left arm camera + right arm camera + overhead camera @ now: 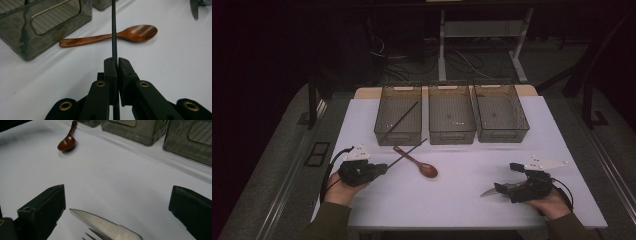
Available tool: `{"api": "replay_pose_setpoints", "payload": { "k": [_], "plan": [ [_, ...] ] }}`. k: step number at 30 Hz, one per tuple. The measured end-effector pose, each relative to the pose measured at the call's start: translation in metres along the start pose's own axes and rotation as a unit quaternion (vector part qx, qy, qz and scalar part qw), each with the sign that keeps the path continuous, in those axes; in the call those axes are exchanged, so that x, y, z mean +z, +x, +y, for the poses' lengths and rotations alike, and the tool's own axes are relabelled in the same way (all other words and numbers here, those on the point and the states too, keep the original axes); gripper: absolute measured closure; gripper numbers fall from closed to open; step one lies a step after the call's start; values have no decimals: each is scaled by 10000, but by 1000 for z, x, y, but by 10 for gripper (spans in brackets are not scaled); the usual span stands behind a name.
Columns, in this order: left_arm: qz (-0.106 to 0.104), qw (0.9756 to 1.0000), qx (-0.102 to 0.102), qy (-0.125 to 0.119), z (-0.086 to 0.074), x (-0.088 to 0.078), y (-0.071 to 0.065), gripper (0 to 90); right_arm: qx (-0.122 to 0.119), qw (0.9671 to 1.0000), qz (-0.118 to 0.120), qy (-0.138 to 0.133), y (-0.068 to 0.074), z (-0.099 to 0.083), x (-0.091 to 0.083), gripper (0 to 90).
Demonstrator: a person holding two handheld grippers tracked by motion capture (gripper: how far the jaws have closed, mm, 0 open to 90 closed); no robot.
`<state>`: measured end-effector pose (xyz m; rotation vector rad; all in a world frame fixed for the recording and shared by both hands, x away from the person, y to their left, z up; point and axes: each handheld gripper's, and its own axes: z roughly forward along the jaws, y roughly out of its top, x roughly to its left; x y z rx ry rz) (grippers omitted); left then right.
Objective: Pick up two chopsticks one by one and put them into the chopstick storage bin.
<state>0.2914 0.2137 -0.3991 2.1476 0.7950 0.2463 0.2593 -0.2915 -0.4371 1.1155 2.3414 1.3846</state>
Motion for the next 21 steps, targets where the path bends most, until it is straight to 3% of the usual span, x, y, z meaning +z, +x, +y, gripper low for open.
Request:
{"api": "replay_pose_setpoints", "payload": {
  "k": [21],
  "plan": [
    [321,9981,-439,-283,22,-8,11,855,19,10000,1,-60,0,0,-1,11]
  ]
}}
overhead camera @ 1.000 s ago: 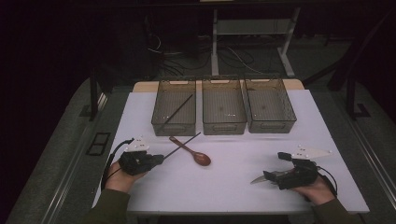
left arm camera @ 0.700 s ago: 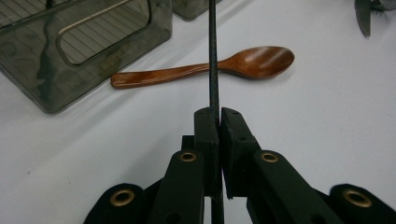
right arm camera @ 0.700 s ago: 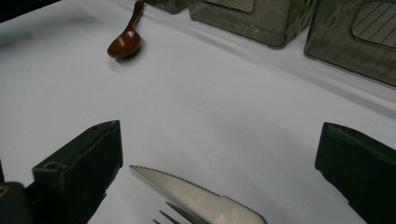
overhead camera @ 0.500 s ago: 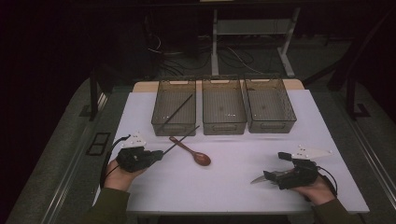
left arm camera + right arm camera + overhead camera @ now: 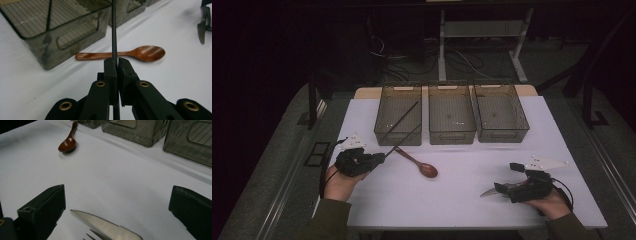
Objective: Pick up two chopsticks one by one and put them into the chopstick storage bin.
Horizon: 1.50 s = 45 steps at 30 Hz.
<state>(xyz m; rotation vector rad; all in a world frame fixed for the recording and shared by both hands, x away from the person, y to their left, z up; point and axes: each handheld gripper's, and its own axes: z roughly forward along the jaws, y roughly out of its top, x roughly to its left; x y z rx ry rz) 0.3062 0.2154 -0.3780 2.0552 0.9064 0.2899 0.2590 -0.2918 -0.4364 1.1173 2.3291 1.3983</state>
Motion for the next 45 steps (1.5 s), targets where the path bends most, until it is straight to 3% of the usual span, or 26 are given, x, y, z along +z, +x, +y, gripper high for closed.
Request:
{"api": "replay_pose_setpoints", "payload": {
  "k": [8,17,32,45],
  "plan": [
    [210,9998,1,-17,19,1,4,855,17,10000,-22,-8,-1,0,0,11],
    [423,9988,-224,-119,46,9,23,855,27,10000,-43,-42,-1,0,-2,11],
    [722,9970,-269,94,86,28,46,855,52,9999,-37,-106,-1,0,-4,11],
    [807,9958,-194,375,112,55,60,855,53,9999,-33,-116,-1,1,-4,11]
  ]
}}
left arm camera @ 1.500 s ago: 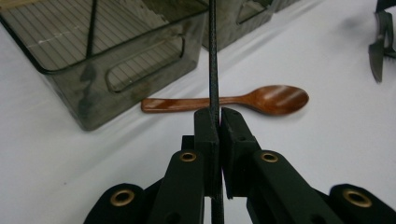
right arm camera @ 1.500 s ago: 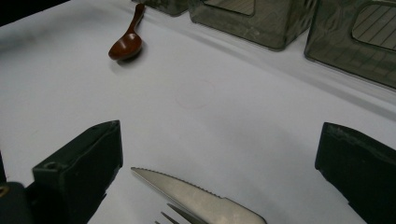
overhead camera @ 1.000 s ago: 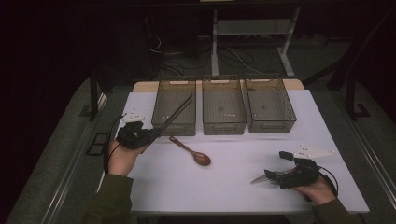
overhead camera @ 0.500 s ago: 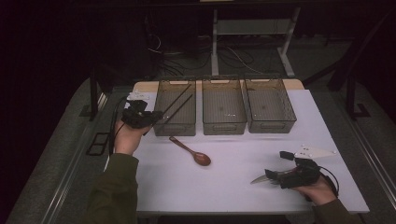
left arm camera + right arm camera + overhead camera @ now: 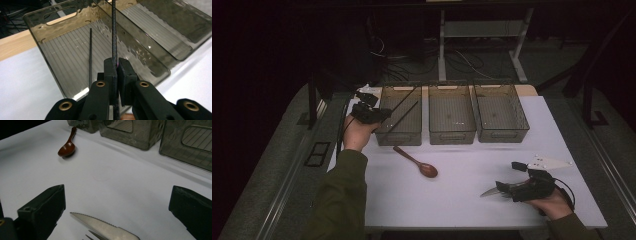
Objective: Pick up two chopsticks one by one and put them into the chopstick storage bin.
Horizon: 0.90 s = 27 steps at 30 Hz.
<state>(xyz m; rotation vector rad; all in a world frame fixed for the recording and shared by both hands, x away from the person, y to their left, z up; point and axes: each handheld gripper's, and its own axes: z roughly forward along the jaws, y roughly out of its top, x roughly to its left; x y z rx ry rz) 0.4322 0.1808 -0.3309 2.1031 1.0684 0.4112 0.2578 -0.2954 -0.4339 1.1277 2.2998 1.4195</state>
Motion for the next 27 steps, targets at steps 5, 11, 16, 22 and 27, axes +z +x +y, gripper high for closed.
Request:
{"api": "replay_pose_setpoints", "payload": {
  "k": [5,11,16,22,27],
  "plan": [
    [82,9999,25,106,8,11,4,854,14,10000,8,-67,0,0,-2,11],
    [172,9995,-157,199,9,25,14,854,0,10000,22,-41,1,0,-1,11],
    [168,9992,-208,286,5,35,19,854,13,10000,11,-65,1,1,-2,11],
    [162,9990,-140,384,1,46,20,853,0,10000,25,-71,1,1,-1,11],
    [200,9977,-130,629,-2,55,19,852,4,10000,22,-68,1,1,-2,11]
  ]
}}
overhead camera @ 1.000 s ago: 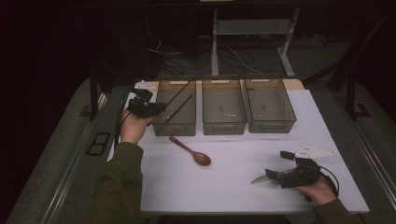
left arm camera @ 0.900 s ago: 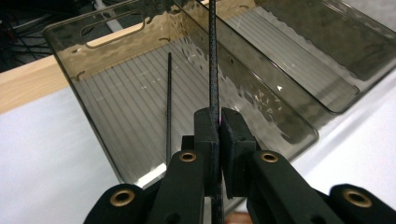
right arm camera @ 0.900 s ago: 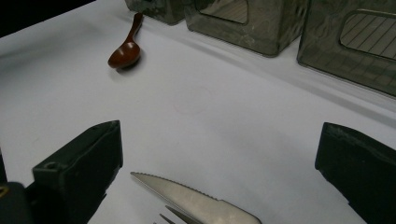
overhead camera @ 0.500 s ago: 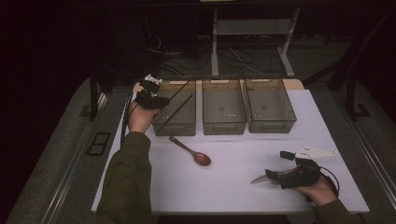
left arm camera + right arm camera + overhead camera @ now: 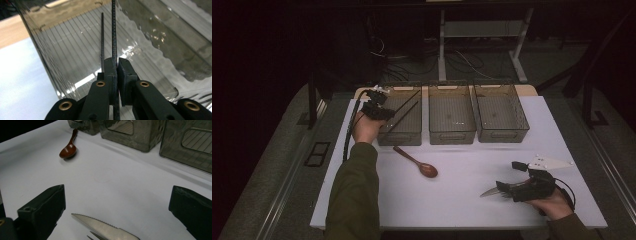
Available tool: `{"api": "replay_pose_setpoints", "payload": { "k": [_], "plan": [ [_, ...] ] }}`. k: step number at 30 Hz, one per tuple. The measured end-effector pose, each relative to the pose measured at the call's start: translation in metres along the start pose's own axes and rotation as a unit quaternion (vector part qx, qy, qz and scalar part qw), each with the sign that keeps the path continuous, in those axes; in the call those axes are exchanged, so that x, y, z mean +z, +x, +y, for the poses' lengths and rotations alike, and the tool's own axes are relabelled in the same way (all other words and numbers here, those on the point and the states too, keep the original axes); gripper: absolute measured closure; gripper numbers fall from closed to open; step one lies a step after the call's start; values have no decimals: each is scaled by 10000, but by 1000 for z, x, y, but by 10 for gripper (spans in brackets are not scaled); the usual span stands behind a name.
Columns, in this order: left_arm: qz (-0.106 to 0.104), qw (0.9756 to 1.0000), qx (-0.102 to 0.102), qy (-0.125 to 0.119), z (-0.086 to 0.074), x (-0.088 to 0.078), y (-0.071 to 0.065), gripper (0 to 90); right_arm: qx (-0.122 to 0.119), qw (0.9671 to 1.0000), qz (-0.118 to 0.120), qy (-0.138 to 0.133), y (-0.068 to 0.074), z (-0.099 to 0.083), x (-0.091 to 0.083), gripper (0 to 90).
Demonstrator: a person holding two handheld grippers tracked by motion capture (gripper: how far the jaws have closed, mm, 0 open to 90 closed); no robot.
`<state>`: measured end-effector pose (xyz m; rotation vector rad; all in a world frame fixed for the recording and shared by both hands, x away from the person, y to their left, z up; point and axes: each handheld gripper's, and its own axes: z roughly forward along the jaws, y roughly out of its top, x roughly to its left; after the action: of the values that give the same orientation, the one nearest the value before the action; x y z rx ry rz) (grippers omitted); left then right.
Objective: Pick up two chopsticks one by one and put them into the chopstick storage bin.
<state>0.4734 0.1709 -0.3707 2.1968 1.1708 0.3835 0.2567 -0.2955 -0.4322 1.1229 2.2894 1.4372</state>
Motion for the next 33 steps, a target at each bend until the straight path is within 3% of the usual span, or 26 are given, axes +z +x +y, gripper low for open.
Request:
{"api": "replay_pose_setpoints", "payload": {
  "k": [8,10,14,20,22,28,33],
  "plan": [
    [-59,9998,-44,209,-2,8,-1,841,-9,10000,5,-2,0,0,-1,11],
    [90,9998,56,180,-2,7,-2,768,-7,10000,5,-5,0,0,-1,11],
    [109,9999,108,18,-1,3,-3,678,-4,10000,7,-7,0,0,-1,11],
    [-73,9991,223,-348,2,-11,-8,578,0,10000,-1,0,-1,0,-1,11],
    [-158,9984,319,-449,3,-19,-10,551,-6,10000,0,1,-1,0,-1,11],
    [-447,9945,324,-893,-2,-38,-21,448,-13,10000,-9,3,0,0,-1,11],
    [-598,9920,406,-1034,-10,-49,-32,374,-16,10000,-12,0,0,0,-1,11]
  ]
}}
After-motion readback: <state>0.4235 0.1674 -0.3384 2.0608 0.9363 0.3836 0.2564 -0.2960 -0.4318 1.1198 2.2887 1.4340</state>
